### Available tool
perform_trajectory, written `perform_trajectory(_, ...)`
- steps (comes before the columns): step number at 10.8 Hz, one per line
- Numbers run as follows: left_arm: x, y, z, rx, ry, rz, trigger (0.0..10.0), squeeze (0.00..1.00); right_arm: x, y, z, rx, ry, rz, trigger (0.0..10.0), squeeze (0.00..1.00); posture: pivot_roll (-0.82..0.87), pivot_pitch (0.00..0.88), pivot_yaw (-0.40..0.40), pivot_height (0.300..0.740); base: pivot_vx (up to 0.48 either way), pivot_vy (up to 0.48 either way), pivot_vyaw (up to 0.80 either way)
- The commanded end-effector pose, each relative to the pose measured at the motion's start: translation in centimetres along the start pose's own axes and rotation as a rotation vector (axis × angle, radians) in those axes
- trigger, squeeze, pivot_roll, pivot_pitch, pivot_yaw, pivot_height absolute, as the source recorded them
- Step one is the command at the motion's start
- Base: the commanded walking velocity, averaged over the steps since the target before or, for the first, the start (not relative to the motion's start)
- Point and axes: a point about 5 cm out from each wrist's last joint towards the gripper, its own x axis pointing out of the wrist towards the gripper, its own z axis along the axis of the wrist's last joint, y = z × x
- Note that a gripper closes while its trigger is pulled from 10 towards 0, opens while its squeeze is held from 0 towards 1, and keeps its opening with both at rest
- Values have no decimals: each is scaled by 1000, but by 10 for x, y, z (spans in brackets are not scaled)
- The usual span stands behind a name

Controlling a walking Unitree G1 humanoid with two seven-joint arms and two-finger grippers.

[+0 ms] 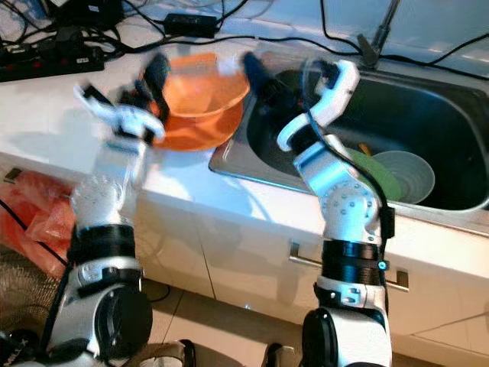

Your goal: Kitchen organization

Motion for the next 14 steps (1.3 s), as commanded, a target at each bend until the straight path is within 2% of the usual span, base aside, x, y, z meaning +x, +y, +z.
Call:
perform_trajectory(1,-1,2,-13,-16,36,14,0,0,0,7,3,4,-16,40,10000,0,18,119,5,740,0,0,0)
perform_trajectory(4,-4,3,-23,-42,61,21,0,0,3,9,4,14,-31,63,10000,0,20,119,2,740,0,0,0)
perform_trajectory(6,-3,-4,-32,-128,59,4,0,0,10,6,4,25,-55,40,10000,0,22,117,6,740,0,0,0)
perform_trajectory(10,-4,-7,-30,-143,51,-1,0,0,13,-4,8,26,-87,-5,10000,0,24,121,7,740,0,0,0)
perform_trajectory(11,-5,-8,-33,-158,63,1,0,0,16,-6,11,21,-108,-16,9725,0,25,121,7,740,0,0,0)
perform_trajectory(12,-5,-9,-36,-166,72,2,0,0,17,-7,12,17,-114,-17,8039,0,25,122,6,740,0,0,0)
perform_trajectory(13,-7,-7,-38,-194,71,15,0,0,19,-8,15,15,-124,-17,9451,0,25,122,7,740,0,0,0)
perform_trajectory(14,-10,-4,-38,-209,63,33,0,0,21,-7,17,14,-134,-13,3294,0,25,122,7,740,0,0,0)
